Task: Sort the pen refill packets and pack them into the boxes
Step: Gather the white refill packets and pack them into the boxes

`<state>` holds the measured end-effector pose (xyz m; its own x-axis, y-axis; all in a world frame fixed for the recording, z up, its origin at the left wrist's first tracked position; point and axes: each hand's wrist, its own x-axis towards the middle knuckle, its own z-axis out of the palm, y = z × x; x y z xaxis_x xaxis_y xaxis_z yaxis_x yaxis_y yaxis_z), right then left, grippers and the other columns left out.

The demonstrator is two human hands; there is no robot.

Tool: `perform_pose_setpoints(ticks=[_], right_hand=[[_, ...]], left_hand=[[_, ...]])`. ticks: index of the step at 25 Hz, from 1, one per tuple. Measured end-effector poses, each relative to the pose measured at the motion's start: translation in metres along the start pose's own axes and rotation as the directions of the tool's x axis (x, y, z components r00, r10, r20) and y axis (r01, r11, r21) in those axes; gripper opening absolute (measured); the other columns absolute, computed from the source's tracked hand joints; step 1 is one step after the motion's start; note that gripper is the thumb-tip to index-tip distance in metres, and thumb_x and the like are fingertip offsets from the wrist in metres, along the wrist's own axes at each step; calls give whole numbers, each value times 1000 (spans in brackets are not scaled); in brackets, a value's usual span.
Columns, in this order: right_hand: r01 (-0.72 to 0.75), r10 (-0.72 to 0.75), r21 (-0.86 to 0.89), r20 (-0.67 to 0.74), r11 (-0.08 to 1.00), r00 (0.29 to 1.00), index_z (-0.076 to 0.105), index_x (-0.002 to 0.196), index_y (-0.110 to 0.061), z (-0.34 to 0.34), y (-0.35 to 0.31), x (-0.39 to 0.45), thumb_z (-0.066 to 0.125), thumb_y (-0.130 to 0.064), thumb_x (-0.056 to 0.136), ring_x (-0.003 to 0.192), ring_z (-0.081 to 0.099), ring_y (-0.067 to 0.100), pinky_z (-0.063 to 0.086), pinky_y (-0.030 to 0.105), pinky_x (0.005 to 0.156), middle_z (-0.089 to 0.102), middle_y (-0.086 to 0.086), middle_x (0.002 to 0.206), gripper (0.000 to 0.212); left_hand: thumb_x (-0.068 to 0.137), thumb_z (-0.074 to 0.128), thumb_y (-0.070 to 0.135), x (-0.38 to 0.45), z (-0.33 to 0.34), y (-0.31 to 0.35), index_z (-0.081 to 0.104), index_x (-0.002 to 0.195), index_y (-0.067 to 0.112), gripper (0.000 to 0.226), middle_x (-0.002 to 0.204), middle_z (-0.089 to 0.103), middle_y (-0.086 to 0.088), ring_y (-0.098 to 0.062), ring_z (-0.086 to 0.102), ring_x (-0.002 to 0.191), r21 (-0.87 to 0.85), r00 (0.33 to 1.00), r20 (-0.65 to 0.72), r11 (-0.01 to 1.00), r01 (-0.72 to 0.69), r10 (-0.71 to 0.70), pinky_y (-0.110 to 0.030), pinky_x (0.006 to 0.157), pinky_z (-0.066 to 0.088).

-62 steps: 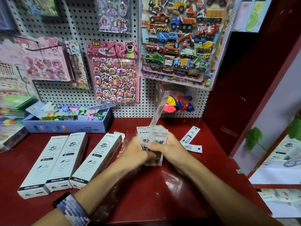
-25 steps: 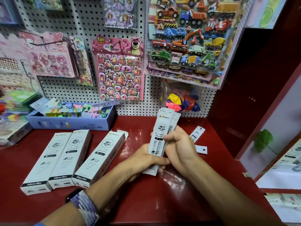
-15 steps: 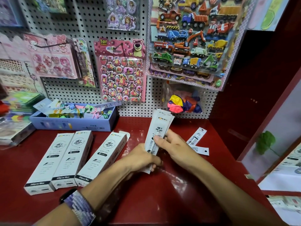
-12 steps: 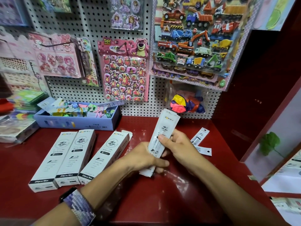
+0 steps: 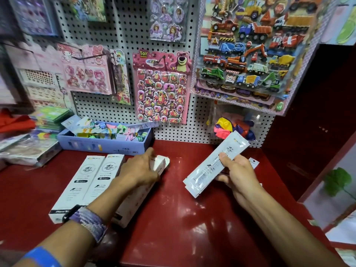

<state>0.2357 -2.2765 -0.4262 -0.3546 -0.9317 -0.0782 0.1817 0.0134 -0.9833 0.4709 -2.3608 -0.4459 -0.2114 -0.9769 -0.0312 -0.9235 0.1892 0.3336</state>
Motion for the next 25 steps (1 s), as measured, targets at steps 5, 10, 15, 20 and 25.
perform_pose_setpoints(ticks=[5,10,15,20,25], right_hand=[[99,-91,280,-40,955,995,63,108,-5,6,-52,-10,51,-11,99,107,66,30,59,50,81,71,17,112,17],[277,-248,514,-127,812,961,53,128,-1,15,-94,-29,50,-10,99,105,67,26,58,49,83,69,14,108,31],[452,-371,338,-279,826,886,54,127,-7,35,-87,-33,51,-13,101,101,66,18,55,39,84,67,5,107,28],[635,-613,19,-237,772,753,57,101,-22,53,-77,-28,55,-18,99,89,68,10,58,37,84,68,-1,96,4],[701,-790,-473,16,535,613,59,89,-8,51,-68,-35,57,-30,95,73,60,27,48,45,64,65,10,78,23]], left_hand=[[71,77,36,-24,-37,38,36,100,27,51,88,56,7,-15,53,74,-245,833,-489,875,-417,260,-30,61,40],[81,73,40,-41,-19,48,48,129,38,55,115,47,9,-9,58,95,-195,718,-535,762,-617,445,-28,83,50],[78,77,40,-41,-12,49,56,103,23,37,102,44,17,8,50,82,-202,682,-616,757,-621,395,-2,67,36],[79,76,41,-45,-8,56,51,99,21,37,101,41,17,2,44,72,-134,660,-611,764,-632,438,-13,63,34],[76,77,41,-42,-10,55,50,100,21,41,102,46,14,-4,46,72,-156,666,-639,782,-604,386,-26,61,45]])
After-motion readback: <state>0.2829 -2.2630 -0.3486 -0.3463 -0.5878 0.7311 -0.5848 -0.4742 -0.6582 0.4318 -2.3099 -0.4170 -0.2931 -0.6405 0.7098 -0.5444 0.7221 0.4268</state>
